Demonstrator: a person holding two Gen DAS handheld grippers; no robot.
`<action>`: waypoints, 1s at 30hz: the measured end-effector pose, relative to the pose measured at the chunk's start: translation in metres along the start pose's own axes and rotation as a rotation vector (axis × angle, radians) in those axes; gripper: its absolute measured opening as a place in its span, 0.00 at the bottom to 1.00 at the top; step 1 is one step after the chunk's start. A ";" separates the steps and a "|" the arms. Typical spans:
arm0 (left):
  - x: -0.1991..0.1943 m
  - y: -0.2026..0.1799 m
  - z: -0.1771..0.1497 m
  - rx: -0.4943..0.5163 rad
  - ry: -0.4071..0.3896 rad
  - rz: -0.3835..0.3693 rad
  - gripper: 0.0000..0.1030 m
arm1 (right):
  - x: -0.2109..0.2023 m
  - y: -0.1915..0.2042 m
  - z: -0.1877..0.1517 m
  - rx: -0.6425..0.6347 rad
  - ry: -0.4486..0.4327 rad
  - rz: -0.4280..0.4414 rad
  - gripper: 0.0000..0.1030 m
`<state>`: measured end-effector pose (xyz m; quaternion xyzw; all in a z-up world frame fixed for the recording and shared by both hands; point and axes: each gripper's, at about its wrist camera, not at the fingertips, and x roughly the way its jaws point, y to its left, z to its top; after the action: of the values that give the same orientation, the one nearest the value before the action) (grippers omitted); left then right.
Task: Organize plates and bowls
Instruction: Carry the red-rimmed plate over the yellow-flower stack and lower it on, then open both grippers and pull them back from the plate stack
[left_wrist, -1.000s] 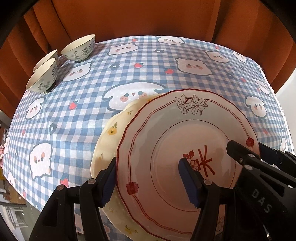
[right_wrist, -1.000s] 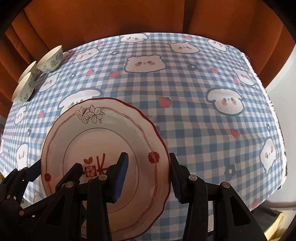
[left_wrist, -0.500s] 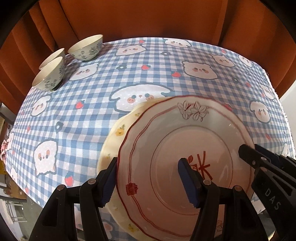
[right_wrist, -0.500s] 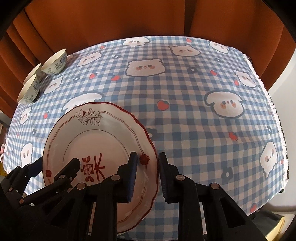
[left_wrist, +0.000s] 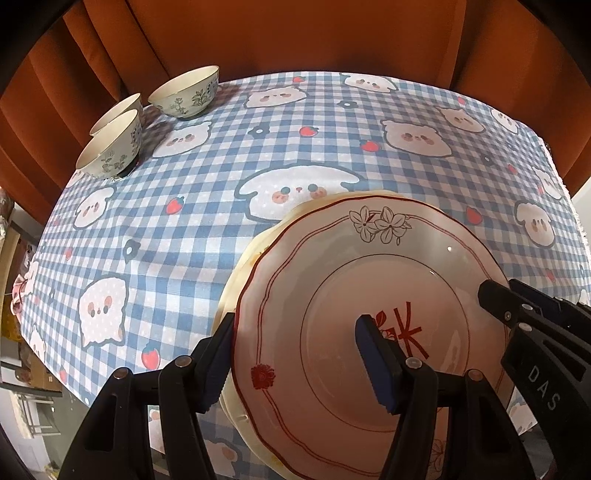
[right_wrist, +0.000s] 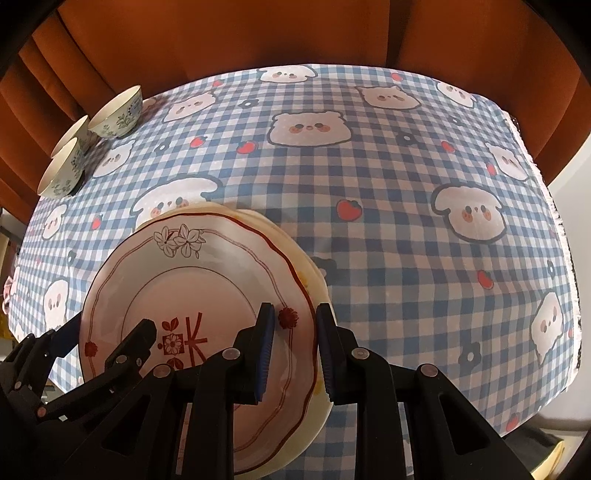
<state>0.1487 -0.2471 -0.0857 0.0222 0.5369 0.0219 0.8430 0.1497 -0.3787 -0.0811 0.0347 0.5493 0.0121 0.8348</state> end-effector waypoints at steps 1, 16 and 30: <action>0.000 0.000 0.000 -0.004 -0.001 -0.001 0.63 | 0.000 0.000 0.000 -0.003 -0.001 -0.001 0.25; 0.002 -0.009 -0.006 0.020 -0.028 0.063 0.69 | -0.002 0.001 -0.006 -0.029 -0.020 -0.005 0.25; -0.006 -0.003 -0.007 0.003 -0.043 -0.019 0.89 | -0.009 0.007 -0.006 -0.042 -0.031 0.022 0.59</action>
<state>0.1394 -0.2500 -0.0836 0.0188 0.5188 0.0129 0.8546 0.1409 -0.3716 -0.0751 0.0235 0.5356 0.0323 0.8435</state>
